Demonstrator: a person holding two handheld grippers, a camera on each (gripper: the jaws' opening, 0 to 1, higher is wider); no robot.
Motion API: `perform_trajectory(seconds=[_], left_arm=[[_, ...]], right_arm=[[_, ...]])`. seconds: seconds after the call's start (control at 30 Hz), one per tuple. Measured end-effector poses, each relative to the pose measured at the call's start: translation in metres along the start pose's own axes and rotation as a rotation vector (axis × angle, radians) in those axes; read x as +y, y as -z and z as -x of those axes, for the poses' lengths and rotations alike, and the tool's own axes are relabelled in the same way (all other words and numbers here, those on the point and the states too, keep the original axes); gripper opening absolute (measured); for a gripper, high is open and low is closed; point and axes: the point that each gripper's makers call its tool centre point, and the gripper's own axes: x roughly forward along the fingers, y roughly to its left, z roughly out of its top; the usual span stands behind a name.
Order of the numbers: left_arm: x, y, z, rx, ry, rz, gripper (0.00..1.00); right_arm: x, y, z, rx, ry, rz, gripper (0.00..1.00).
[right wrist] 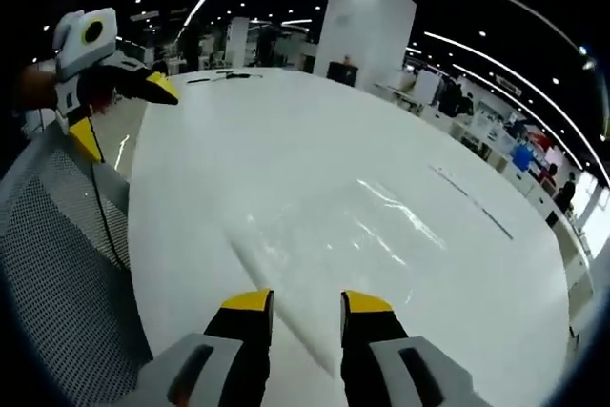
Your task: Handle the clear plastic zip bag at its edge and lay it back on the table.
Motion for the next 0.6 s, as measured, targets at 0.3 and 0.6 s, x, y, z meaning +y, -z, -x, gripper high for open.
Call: perform_trajectory(seconds=[0.3,0.6], left_arm=[[0.003,0.014,-0.002,0.022,-0.005,0.004,0.61],[0.002,0.016,-0.004,0.001,0.003,0.024,0.7]], right_arm=[[-0.012,0.013,0.046,-0.034,0.072,-0.066,0.53],[-0.015,0.04,0.085,-0.024,0.108,-0.134,0.74]])
